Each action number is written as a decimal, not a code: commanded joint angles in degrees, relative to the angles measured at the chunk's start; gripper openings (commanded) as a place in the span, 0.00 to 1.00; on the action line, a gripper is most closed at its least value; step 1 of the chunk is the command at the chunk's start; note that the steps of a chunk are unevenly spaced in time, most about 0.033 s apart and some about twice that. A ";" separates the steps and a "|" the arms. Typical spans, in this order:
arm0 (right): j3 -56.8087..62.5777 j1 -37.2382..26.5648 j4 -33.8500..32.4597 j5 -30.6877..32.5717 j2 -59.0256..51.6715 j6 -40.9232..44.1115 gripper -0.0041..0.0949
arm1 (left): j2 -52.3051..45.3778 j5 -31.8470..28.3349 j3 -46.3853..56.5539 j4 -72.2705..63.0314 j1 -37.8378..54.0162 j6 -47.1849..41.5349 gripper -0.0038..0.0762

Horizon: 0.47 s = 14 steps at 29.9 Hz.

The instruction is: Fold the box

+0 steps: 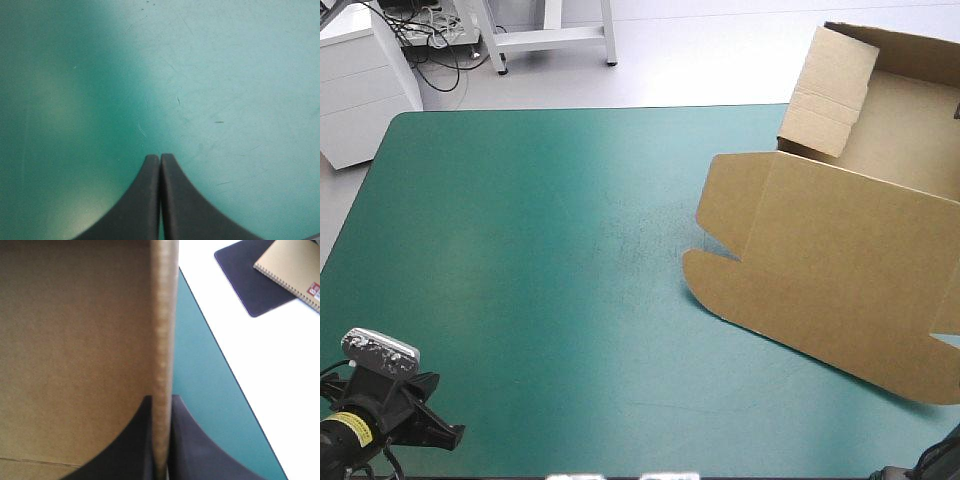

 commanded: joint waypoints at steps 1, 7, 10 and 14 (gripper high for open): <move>-1.82 -1.86 0.78 -1.28 0.76 -0.60 0.02 | 0.55 -3.61 -1.28 0.85 -0.06 0.00 0.01; -1.82 -2.97 -1.31 -3.20 6.91 -0.60 0.02 | 0.55 -3.61 -1.28 0.85 -0.06 0.00 0.01; -1.82 -3.20 -1.45 -4.58 9.72 -0.60 0.02 | 0.55 -3.76 -1.28 1.61 -0.06 0.00 0.01; -1.82 -3.20 -2.33 -5.62 12.21 -0.60 0.02 | 0.55 -3.64 -1.28 1.90 -0.06 0.00 0.01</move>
